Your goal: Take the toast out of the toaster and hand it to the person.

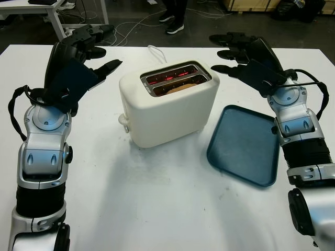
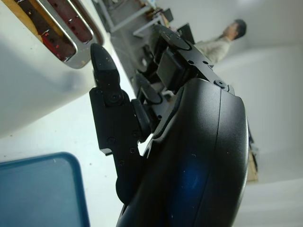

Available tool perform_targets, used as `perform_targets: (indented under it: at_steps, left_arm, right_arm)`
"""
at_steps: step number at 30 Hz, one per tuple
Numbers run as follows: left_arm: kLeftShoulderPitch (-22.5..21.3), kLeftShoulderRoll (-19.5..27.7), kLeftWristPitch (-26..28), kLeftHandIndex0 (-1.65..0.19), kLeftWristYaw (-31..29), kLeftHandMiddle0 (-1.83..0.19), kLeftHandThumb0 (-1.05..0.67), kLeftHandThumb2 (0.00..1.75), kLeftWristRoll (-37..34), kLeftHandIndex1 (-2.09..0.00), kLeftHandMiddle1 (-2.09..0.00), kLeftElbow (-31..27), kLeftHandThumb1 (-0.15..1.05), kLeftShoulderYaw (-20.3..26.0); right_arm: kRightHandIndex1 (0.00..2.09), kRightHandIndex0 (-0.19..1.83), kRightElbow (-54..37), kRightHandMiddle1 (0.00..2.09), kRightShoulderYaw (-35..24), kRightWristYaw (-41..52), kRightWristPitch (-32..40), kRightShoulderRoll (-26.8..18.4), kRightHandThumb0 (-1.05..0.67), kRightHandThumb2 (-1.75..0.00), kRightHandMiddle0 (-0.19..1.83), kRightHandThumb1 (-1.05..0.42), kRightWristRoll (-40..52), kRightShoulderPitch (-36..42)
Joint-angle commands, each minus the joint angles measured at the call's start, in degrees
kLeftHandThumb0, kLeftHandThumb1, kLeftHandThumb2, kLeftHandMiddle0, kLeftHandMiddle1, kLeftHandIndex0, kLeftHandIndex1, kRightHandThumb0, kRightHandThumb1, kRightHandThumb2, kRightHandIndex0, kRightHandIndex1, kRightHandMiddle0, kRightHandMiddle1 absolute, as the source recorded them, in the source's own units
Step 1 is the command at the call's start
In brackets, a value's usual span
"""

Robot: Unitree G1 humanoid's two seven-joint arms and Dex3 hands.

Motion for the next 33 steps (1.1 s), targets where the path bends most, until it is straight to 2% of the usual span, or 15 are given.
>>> perform_targets:
  at_steps: [1, 19, 33]
  left_arm:
    - [-0.8, 0.4, -0.9, -0.48, -0.1, -0.13, -0.40, 0.04, -0.1, -0.25, -1.03, -0.1, 0.92, 0.2]
    - [-0.4, 0.2, -0.9, -0.46, -0.2, -0.14, -0.37, 0.04, -0.2, -0.31, -1.04, -0.2, 0.92, 0.2]
    - [0.3, 0.0, -2.1, -0.45, 0.0, -0.17, -0.34, 0.09, 0.0, -0.36, -1.03, -0.1, 0.92, 0.0]
  right_arm:
    - [0.00, 0.67, -0.2, 0.00, -0.2, 0.0, 0.3, 0.2, -0.34, 0.00, 0.62, -0.91, 0.4, 0.1]
    - [0.00, 0.68, -0.2, 0.00, -0.3, -0.2, 0.3, 0.1, -0.38, 0.00, 0.62, -0.91, 0.3, 0.5]
    - [0.00, 0.67, 0.0, 0.00, -0.4, 0.0, 0.1, 0.4, -0.33, 0.00, 0.61, -0.91, 0.8, 0.6]
